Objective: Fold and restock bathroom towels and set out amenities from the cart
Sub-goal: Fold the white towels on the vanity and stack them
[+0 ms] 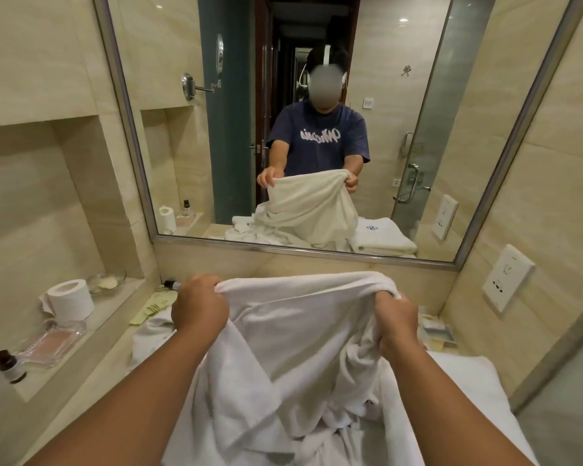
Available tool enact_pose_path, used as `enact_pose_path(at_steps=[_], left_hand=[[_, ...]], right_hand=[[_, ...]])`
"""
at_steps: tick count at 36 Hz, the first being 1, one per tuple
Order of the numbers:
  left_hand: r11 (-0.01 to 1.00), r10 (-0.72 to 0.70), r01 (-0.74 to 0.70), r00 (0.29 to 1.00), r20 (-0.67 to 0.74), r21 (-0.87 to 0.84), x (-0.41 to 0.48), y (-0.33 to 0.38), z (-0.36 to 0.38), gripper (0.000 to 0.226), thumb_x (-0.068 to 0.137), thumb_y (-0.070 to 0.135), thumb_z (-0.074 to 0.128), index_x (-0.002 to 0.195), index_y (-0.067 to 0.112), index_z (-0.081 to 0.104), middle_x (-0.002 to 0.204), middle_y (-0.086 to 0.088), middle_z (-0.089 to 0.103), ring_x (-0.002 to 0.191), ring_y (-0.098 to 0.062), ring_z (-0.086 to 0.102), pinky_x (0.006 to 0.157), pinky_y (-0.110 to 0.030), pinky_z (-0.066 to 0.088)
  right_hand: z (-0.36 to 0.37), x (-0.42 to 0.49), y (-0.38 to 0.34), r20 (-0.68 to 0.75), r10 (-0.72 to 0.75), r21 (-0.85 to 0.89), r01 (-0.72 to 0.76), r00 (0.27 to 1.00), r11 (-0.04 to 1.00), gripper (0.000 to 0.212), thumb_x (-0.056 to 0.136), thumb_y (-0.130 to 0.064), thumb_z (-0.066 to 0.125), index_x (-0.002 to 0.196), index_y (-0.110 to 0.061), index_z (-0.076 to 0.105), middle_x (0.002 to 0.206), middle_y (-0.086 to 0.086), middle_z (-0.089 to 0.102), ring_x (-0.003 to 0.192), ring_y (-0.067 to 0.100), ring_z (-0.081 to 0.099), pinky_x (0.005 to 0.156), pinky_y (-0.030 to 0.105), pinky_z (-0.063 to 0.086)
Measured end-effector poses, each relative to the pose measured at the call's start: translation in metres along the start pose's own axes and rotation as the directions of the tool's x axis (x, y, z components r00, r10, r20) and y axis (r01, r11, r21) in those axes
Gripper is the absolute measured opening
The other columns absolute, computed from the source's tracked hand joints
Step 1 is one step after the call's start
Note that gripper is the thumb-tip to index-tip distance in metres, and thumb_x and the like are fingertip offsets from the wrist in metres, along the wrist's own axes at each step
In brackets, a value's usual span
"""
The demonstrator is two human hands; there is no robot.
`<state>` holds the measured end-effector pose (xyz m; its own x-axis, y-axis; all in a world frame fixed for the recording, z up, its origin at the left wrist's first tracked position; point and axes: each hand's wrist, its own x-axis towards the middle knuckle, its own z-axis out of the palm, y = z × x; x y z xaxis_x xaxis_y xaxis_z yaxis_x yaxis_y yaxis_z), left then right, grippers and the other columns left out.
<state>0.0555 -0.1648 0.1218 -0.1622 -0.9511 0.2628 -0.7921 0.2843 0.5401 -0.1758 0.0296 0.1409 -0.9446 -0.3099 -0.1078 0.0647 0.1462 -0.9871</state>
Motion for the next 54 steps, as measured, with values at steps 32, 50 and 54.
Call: enact_pose_path(at_steps=[32,50,54], left_hand=[[0.904,-0.015,0.141,0.953,0.302,-0.402,-0.056,0.004,0.048,0.025,0.108,0.021,0.036,0.088,0.02,0.051,0.087,-0.01,0.065,0.066,-0.024,0.064,0.058,-0.034,0.05],[0.841,0.476,-0.5,0.865,-0.158,-0.205,0.029,0.068,-0.063,0.03,0.087,0.008,0.058,0.114,0.02,0.054,0.091,0.0,0.057,0.076,-0.021,0.053,0.059,-0.028,0.038],[0.95,0.312,-0.313,0.948,-0.062,-0.006,0.02,0.043,-0.035,0.01,0.084,0.015,0.065,0.086,0.023,0.059,0.091,0.0,0.052,0.073,-0.022,0.05,0.056,-0.028,0.035]], right_hand=[[0.011,-0.033,-0.025,-0.005,-0.056,0.058,0.056,0.998,0.997,0.033,0.094,-0.026,0.056,0.062,-0.018,0.051,0.064,0.001,0.047,0.065,0.022,0.04,0.066,0.036,0.035],[-0.004,-0.028,-0.018,-0.202,0.06,0.179,-0.023,0.978,0.984,0.035,0.103,-0.019,0.038,0.123,-0.006,0.063,0.108,0.011,0.058,0.098,0.031,0.053,0.085,0.037,0.042],[-0.005,-0.028,-0.019,-0.196,0.031,0.235,0.016,0.98,0.972,0.021,0.103,-0.014,0.04,0.102,-0.015,0.061,0.095,0.005,0.06,0.089,0.027,0.056,0.081,0.033,0.042]])
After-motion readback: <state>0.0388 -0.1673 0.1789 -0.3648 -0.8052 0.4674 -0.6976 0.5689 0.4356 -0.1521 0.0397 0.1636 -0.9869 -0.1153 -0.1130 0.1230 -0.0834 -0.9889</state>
